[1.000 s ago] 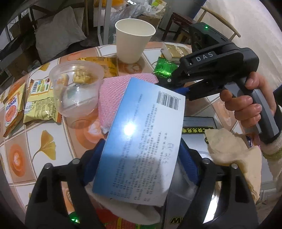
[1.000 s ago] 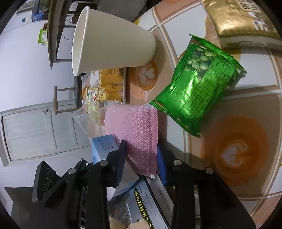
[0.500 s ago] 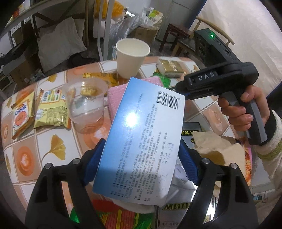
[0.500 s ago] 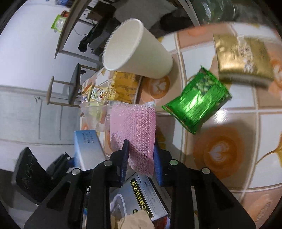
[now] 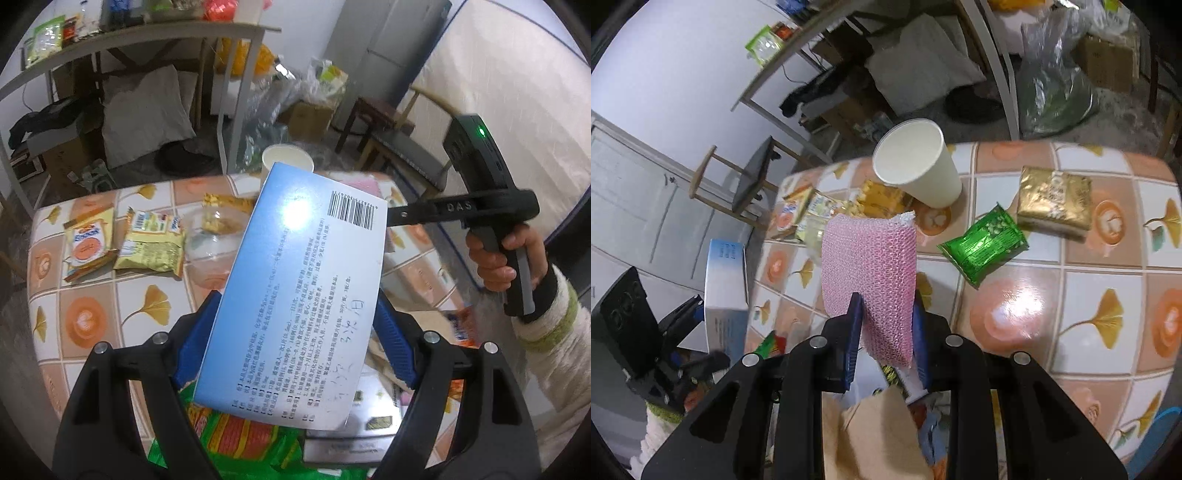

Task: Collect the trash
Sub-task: 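Carry the sponge and blue box to the wastebasket and release both inside, then return both tools to the table clutter, then grasp the beige cloth bag with the right tool while the left tool grasps the clear plastic cup, then carry the cloth bag and clear cup to the blue wastebasket and release both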

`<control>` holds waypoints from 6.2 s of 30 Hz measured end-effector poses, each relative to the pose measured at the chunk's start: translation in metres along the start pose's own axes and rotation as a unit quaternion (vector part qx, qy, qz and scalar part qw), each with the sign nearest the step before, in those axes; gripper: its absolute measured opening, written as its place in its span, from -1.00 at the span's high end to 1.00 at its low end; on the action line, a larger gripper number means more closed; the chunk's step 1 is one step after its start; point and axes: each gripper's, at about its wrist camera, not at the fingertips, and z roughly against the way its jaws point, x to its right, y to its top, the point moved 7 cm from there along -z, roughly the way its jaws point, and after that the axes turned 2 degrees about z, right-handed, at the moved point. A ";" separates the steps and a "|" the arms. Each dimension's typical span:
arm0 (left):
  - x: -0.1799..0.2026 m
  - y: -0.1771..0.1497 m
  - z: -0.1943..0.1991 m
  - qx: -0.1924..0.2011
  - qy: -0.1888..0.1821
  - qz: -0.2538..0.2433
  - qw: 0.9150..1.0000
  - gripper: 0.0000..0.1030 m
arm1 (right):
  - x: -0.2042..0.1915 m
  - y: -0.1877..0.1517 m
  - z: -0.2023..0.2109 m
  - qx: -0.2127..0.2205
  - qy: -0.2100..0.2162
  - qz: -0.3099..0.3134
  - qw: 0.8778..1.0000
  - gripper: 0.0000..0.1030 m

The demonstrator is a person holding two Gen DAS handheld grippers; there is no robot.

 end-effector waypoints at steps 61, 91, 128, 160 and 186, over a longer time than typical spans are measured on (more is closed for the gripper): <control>0.627 -0.193 -0.340 -0.269 -0.187 -0.124 0.936 -0.78 | 0.498 -0.561 0.271 0.291 -0.147 -0.614 0.719 -0.09; 0.421 -0.105 -0.070 -0.078 -0.208 -0.140 0.965 -0.78 | 0.319 -0.456 0.304 0.283 -0.151 -0.358 0.877 -0.27; -0.019 0.025 -0.069 0.017 0.051 0.060 0.997 -0.79 | -0.036 -0.179 0.129 0.127 0.002 0.082 0.989 -0.35; -0.041 0.038 -0.185 -0.074 0.109 0.015 0.991 -0.50 | -0.075 -0.144 0.024 -0.017 -0.009 0.199 0.980 -0.17; -0.010 0.047 -0.104 -0.008 0.060 0.017 0.998 -0.50 | -0.073 -0.146 0.078 0.036 -0.026 0.185 0.982 0.89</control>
